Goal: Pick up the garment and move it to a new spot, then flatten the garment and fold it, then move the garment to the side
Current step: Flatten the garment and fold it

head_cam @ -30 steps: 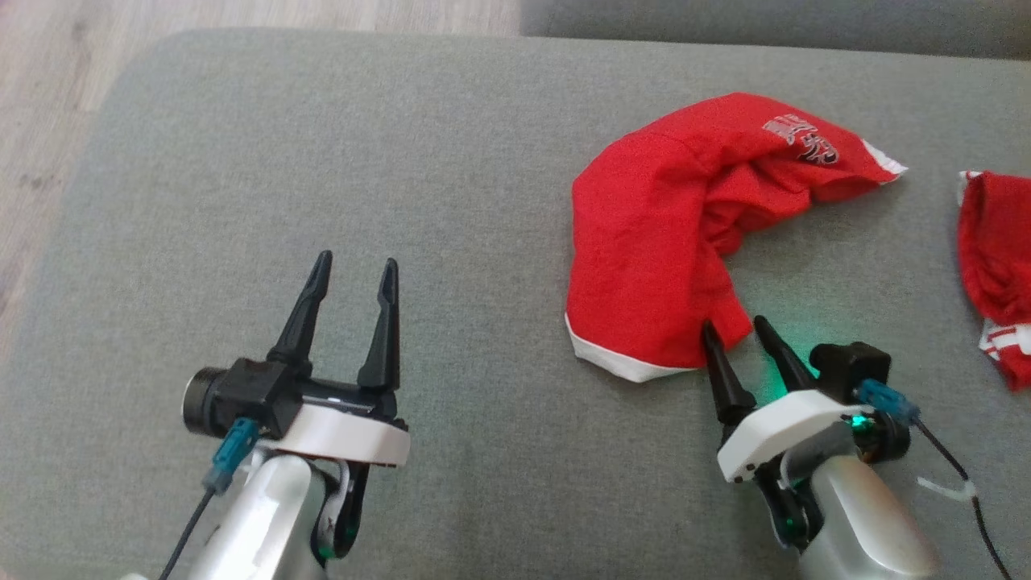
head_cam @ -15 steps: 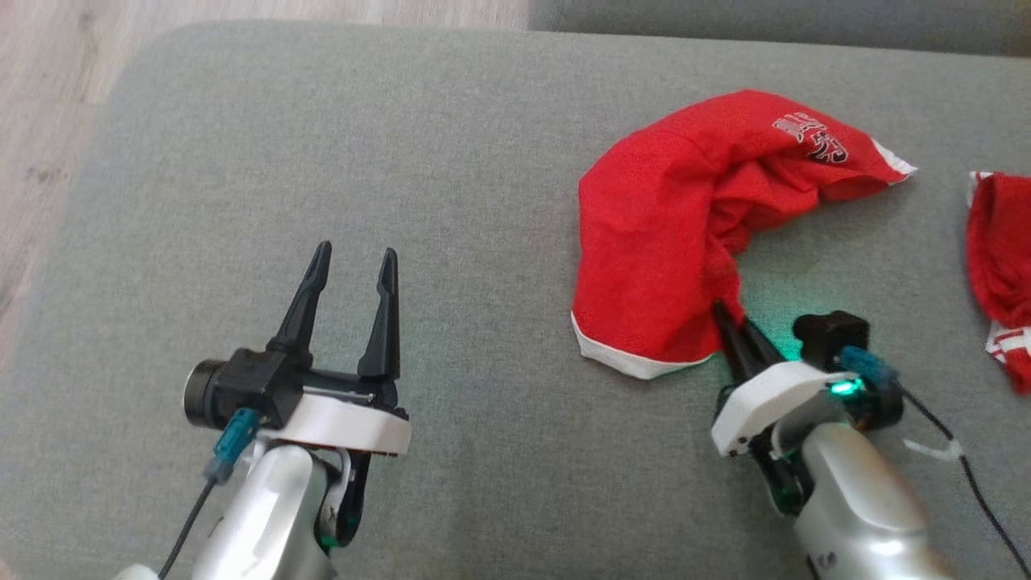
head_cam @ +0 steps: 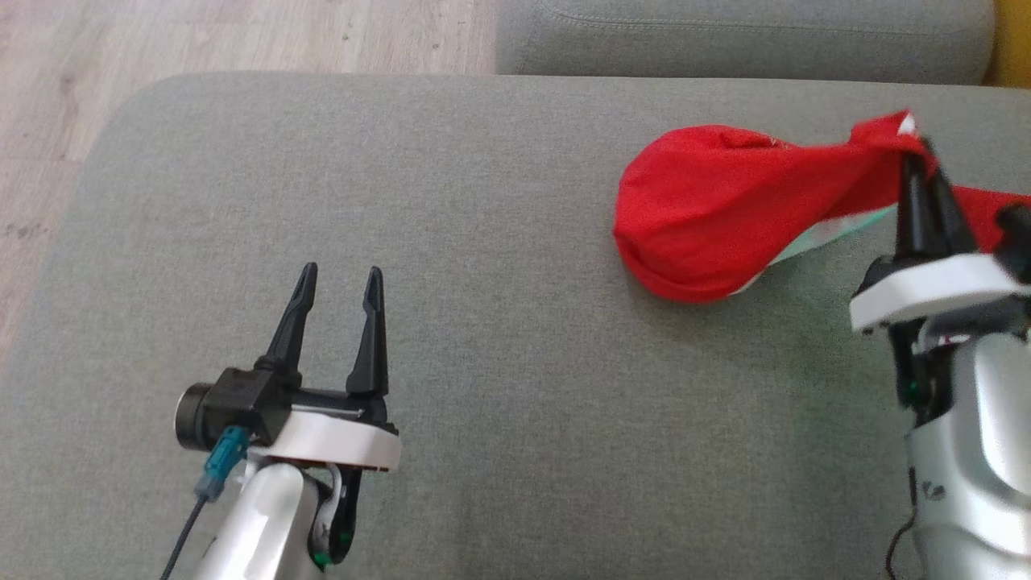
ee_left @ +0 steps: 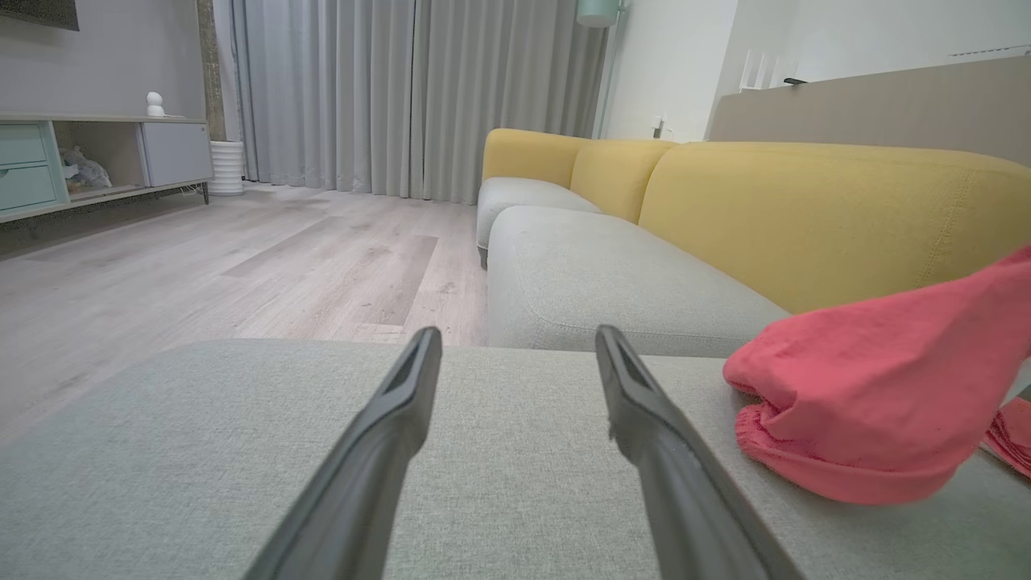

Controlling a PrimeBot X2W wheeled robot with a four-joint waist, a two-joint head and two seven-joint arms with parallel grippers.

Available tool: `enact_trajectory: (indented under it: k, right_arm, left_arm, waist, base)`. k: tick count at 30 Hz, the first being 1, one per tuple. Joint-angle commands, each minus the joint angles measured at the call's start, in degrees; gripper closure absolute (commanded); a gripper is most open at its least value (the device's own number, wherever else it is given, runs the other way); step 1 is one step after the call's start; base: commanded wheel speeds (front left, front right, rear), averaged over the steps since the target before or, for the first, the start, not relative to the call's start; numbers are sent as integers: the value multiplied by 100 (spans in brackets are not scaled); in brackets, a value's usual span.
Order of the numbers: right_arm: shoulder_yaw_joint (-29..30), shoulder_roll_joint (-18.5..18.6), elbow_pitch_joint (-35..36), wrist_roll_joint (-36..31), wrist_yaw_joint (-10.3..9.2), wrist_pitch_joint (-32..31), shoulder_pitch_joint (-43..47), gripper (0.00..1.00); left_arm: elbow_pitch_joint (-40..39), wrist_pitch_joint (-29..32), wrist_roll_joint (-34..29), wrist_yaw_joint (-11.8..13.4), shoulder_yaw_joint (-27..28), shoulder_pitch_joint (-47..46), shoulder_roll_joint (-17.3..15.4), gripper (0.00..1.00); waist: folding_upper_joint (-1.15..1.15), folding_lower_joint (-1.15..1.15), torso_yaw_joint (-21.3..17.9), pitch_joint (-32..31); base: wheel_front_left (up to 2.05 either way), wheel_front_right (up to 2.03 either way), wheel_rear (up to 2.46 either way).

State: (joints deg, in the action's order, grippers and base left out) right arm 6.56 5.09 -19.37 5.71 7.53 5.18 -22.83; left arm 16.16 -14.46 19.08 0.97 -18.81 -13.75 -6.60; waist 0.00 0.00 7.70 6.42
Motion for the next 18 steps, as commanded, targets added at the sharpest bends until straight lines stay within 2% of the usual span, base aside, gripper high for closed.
enact_trajectory:
  k: [1,5,9,14,18]
  right_arm:
    - [-144,3,319,-57,-4,-77,-175,100]
    - [-421,35,1029,-145,-4,-641,-268,100]
    - [-1040,180,1322,-111,-4,-1088,-626,100]
    - [-2167,171,1169,193,-4,-1455,-1585,100]
    - [-2791,-24,856,231,-4,-1326,-2559,100]
  left_arm:
    - [-197,-53,-64,-35,220,-175,-30,0]
    - [-182,-53,-105,-71,228,-190,28,0]
    - [-175,-53,-127,-118,256,-212,82,0]
    - [-156,-53,-159,-176,337,-215,136,0]
    - [-161,-53,-165,-187,429,-144,190,0]
  waist:
    - [0,0,-4,-1]
    - [0,0,-2,3]
    - [0,0,56,0]
    - [0,0,150,-56]
    - [0,0,210,-150]
  base:
    - [0,0,0]
    - [0,0,0]
    - [0,0,0]
    - [0,0,0]
    - [0,0,0]
